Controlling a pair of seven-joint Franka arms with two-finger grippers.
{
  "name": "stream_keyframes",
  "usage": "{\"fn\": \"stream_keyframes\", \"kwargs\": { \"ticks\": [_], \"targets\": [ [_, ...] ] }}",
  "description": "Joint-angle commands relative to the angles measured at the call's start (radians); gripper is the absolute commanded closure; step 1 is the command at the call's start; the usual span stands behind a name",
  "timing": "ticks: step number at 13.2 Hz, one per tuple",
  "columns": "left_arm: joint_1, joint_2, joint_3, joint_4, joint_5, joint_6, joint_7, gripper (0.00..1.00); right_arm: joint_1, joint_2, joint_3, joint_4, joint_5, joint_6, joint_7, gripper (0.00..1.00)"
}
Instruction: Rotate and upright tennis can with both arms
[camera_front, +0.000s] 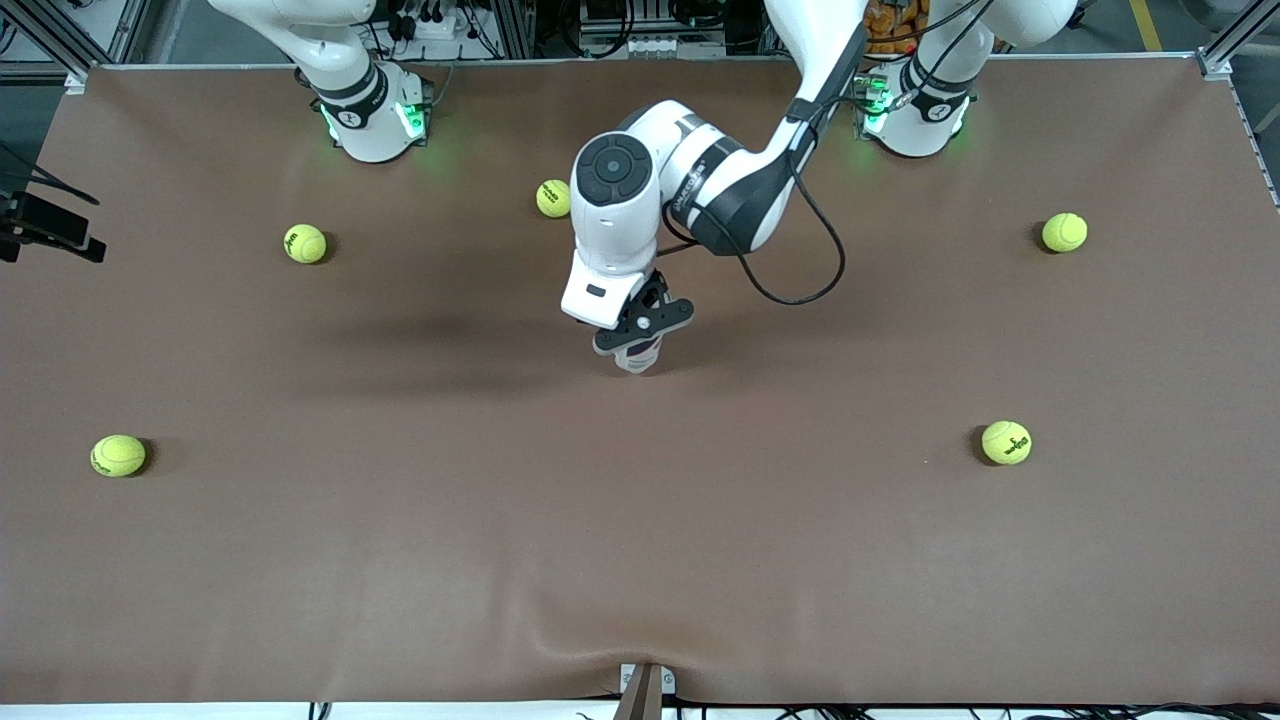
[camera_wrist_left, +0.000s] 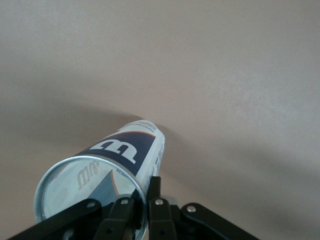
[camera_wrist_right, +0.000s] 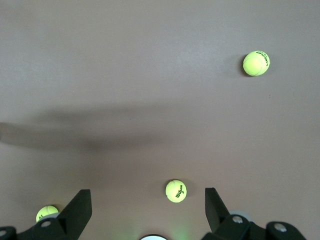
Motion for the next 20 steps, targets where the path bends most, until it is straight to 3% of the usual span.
{"fn": "stream_keyframes", "kwargs": {
  "ticks": [1, 11, 14, 20],
  "targets": [
    [-0.017, 0.01, 0.015, 0.021, 0.061, -0.041, -0.034, 1.0, 0.009, -0.008, -0.001, 0.003, 0.004, 0.003, 0.126, 0.0],
    [-0.025, 0.027, 0.016, 0.018, 0.064, -0.04, -0.034, 1.0, 0.03, -0.012, 0.002, 0.006, 0.004, -0.008, 0.167, 0.0],
    [-0.026, 0.033, 0.016, 0.018, 0.066, -0.035, -0.034, 0.92, 0.03, -0.012, 0.002, 0.006, 0.004, -0.006, 0.167, 0.0],
    [-0.026, 0.042, 0.016, 0.017, 0.066, -0.031, -0.031, 0.91, 0.038, -0.011, 0.003, 0.004, 0.004, -0.006, 0.167, 0.0]
  ]
}}
